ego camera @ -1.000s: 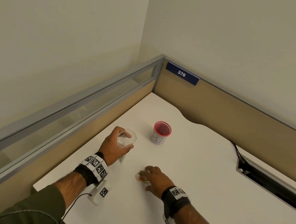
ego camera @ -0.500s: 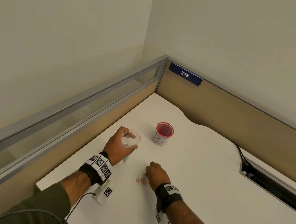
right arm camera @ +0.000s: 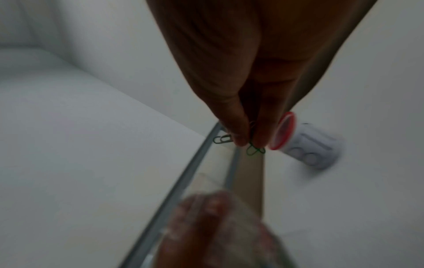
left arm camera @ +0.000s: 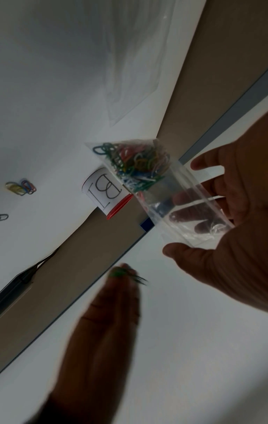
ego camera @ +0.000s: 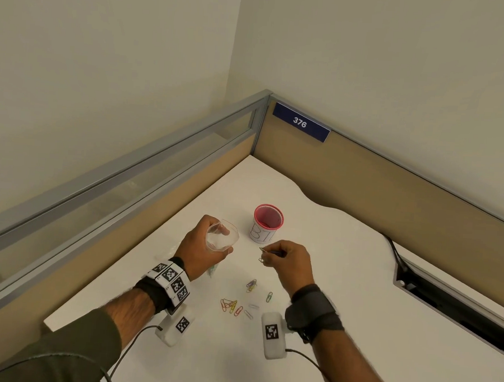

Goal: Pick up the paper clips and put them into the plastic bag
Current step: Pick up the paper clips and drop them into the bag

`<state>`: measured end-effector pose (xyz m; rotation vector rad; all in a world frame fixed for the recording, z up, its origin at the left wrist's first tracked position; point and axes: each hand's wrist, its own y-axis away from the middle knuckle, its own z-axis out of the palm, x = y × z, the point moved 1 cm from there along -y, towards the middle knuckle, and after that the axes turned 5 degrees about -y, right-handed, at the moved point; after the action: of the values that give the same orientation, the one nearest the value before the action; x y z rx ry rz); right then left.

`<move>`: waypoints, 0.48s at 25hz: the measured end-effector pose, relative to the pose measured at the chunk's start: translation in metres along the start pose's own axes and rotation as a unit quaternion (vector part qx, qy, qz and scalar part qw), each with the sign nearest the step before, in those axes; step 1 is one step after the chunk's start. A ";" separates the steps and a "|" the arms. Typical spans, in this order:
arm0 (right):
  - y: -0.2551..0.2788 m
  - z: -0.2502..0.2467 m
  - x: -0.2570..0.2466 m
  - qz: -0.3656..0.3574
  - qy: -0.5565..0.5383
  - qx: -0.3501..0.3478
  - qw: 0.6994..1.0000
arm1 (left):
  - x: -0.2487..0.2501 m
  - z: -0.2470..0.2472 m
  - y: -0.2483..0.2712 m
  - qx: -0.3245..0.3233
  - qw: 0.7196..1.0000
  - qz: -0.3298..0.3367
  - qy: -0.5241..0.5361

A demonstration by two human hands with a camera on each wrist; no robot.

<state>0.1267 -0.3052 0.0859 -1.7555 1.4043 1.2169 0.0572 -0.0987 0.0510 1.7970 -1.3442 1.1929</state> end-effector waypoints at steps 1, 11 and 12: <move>0.002 0.000 -0.020 -0.019 -0.025 -0.005 0.999 | 0.001 0.004 -0.001 -0.003 1.000 0.003 0.000; 0.012 0.026 -0.072 -0.111 0.104 -0.059 0.987 | 0.015 0.024 -0.002 -0.023 0.999 0.022 0.010; 0.013 0.024 -0.074 -0.120 0.108 -0.053 0.985 | 0.015 0.024 -0.001 -0.023 0.999 0.026 0.009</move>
<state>0.1049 -0.2563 0.1434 -2.1149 1.2173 1.0128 0.0665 -0.1252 0.0546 1.7245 -1.4038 1.1920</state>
